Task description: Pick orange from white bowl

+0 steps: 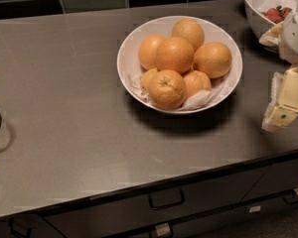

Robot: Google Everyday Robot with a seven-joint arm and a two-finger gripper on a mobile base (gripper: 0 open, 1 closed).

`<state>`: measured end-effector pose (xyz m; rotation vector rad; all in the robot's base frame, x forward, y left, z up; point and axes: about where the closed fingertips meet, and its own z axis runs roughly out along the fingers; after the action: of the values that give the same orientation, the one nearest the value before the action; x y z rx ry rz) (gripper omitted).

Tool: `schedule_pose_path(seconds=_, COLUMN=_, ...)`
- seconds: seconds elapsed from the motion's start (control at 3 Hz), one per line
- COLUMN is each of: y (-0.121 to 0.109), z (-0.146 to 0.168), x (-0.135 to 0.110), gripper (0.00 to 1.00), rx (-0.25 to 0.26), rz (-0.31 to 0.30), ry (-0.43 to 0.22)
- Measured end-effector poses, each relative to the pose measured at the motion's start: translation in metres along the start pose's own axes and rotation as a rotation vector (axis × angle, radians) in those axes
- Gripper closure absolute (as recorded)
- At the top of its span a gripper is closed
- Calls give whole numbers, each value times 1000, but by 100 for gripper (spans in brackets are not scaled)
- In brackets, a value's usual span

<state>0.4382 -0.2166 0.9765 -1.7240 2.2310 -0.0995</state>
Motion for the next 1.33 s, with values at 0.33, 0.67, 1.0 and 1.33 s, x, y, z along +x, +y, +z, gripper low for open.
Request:
schedule_pose_path(seconds=0.33, y=0, z=0, x=0, gripper=0, rx=0, rz=0, ry=0)
schedule_pose_path(seconds=0.67, y=-3, z=2, x=-30, gripper=0, rx=7, rz=-96, ry=-10)
schedule_pose_path(seconds=1.0, y=-6, z=5, x=-60, gripper=0, rx=8, rz=-182, ry=-25)
schedule_pose_path(seconds=1.33, y=-6, z=5, x=-60, gripper=0, rx=8, rz=-182, ry=-25)
